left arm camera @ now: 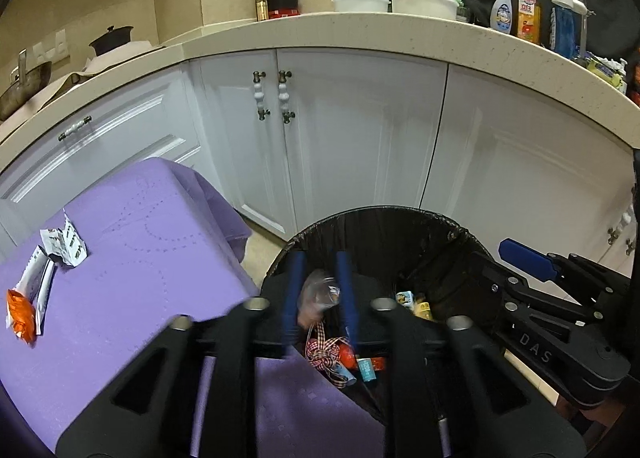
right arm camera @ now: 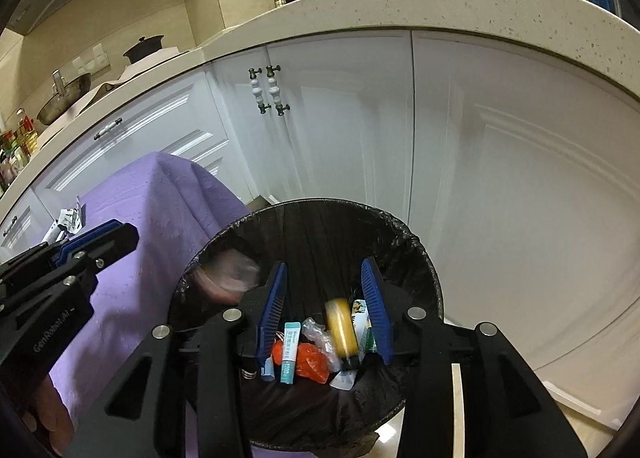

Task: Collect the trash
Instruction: 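Carry the dotted bag and bottle over the bin and open both tools, then move both open tools back over the remaining trash on the table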

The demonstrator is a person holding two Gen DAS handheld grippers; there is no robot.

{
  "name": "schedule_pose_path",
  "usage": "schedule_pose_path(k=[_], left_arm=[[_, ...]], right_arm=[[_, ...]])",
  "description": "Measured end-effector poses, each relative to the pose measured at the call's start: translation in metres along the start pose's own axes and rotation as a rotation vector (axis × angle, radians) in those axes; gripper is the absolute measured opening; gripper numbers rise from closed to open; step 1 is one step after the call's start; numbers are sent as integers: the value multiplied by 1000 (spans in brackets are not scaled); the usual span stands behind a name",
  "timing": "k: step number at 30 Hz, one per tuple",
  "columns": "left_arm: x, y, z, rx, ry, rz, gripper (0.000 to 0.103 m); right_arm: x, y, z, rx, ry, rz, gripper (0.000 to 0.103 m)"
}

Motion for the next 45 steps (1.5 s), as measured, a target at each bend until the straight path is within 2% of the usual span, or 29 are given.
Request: schedule_pose_path(k=[1, 7, 10, 13, 20, 22, 26, 31, 36, 45], left_arm=[[-1, 2, 0, 5, 5, -1, 39], [-16, 17, 2, 20, 27, -18, 41], [-34, 28, 6, 22, 53, -39, 45], [-57, 39, 12, 23, 81, -71, 45], [-135, 72, 33, 18, 181, -187, 48], [-156, 79, 38, 19, 201, -223, 52], [-205, 95, 53, 12, 258, -311, 52], [-252, 103, 71, -13, 333, -380, 52], [-283, 109, 83, -25, 380, -421, 52], [-309, 112, 95, -37, 419, -449, 52]], right_arm=[[-1, 2, 0, 4, -1, 2, 42], [-9, 9, -6, 25, 6, -6, 48], [-22, 11, -10, 34, 19, -19, 53], [-39, 9, -13, 33, 32, -49, 54], [-96, 4, -12, 18, 103, -125, 57], [-112, 3, -11, 14, 122, -149, 57], [-155, 0, -10, 0, 180, -200, 58], [-201, -5, -2, -23, 238, -257, 58], [-232, -12, 5, -44, 275, -290, 58], [-265, -28, 8, -69, 310, -316, 58]])
Point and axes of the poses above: each gripper's, at about its wrist camera, not at the fingertips, and y roughly against the way its jaws point, x to its right, z to its underside, the point moved 7 cm from there along -y, roughly the way its jaws point, and after that the axes turned 3 degrees about -z, right-handed, at the moved point
